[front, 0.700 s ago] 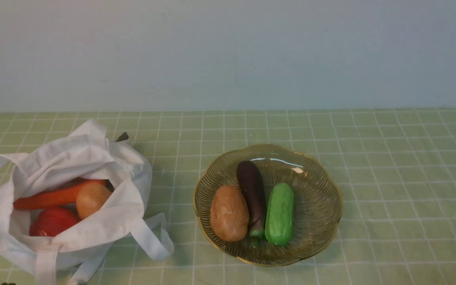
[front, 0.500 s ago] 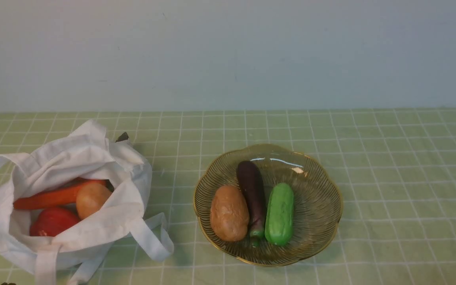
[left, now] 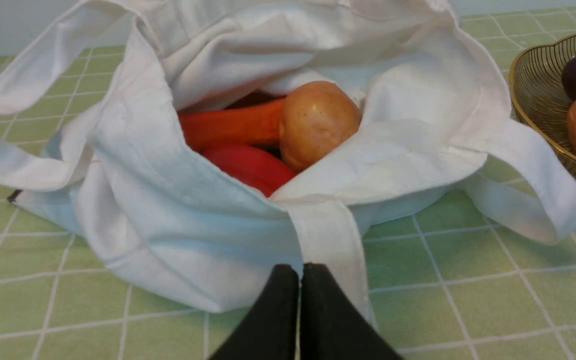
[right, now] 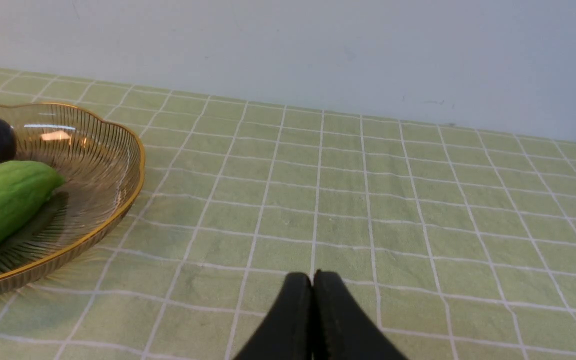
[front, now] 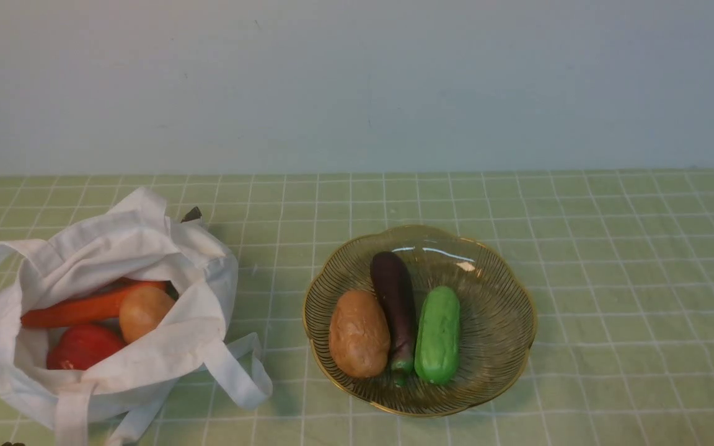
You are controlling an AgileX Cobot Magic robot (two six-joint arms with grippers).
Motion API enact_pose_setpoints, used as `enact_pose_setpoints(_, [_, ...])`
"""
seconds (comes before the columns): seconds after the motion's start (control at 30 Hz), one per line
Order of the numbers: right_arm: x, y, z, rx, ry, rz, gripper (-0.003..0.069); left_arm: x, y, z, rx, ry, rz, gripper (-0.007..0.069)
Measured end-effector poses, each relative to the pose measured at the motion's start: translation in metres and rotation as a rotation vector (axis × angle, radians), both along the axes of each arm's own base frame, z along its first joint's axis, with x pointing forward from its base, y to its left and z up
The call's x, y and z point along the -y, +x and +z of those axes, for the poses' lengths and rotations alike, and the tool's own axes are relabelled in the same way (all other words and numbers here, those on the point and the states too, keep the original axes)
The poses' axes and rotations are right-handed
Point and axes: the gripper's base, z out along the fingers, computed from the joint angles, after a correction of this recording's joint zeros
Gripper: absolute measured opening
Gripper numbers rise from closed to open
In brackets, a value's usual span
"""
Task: Take vegetables from bag on green coffee tablecloth place on plate.
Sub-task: 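Reach into the cloth bag and grasp the potato inside with the left gripper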
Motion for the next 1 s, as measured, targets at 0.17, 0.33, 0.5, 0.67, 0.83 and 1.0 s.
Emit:
enact_pose_setpoints(0.17, [0.000, 0.000, 0.000, 0.000, 0.000, 0.000, -0.0015, 0.000, 0.000, 0.000, 0.000, 0.000, 0.000, -0.0005])
enact_pose_setpoints(0.33, [0.000, 0.000, 0.000, 0.000, 0.000, 0.000, -0.0015, 0.000, 0.000, 0.000, 0.000, 0.003, 0.000, -0.0005])
enact_pose_setpoints(0.5, [0.000, 0.000, 0.000, 0.000, 0.000, 0.000, -0.0015, 0.000, 0.000, 0.000, 0.000, 0.003, 0.000, -0.0005])
enact_pose_setpoints(0.67, [0.000, 0.000, 0.000, 0.000, 0.000, 0.000, -0.0015, -0.001, 0.001, 0.003, 0.044, 0.032, -0.002, -0.0005])
enact_pose_setpoints(0.83, [0.000, 0.000, 0.000, 0.000, 0.000, 0.000, -0.0015, 0.001, 0.004, 0.016, 0.168, -0.150, 0.022, -0.0005])
enact_pose_setpoints(1.0, [0.000, 0.000, 0.000, 0.000, -0.002, 0.000, -0.0015, -0.003, 0.004, 0.039, 0.403, -0.384, 0.070, -0.0005])
